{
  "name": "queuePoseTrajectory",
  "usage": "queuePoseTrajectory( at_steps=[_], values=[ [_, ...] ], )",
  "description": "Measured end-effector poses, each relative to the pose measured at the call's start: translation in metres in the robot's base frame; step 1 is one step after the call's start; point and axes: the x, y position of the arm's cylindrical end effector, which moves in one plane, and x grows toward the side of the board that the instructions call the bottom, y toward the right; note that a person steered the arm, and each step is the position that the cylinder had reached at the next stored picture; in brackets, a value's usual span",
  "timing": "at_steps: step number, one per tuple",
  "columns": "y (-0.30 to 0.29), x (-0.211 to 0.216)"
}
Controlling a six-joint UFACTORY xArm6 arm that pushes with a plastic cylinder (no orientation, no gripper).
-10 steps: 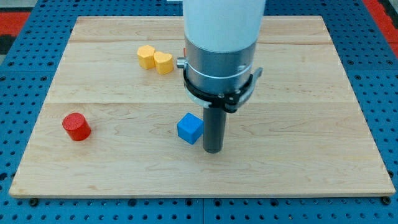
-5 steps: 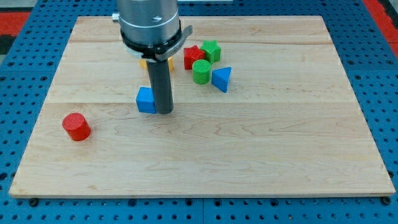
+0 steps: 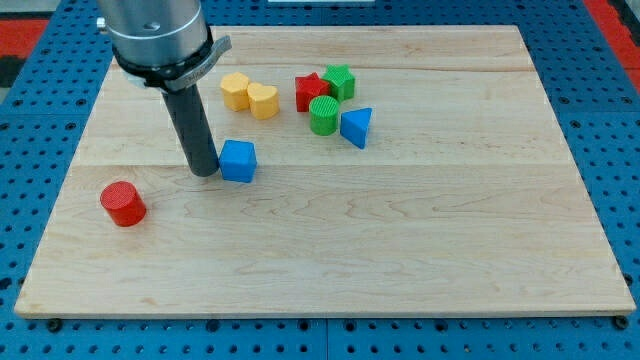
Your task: Slide the blue cube below the yellow heart
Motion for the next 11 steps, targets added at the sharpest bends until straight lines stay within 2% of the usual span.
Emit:
queuePoseTrajectory(
  at_steps=[1,2,3,4,8,9,11],
  values=[
    [0.000,-0.016],
    [0.000,-0.002],
    [0.000,0.035],
    [0.006,0.044],
    [0.009,-0.015],
    [0.018,-0.017],
    [0.024,0.008]
  ],
)
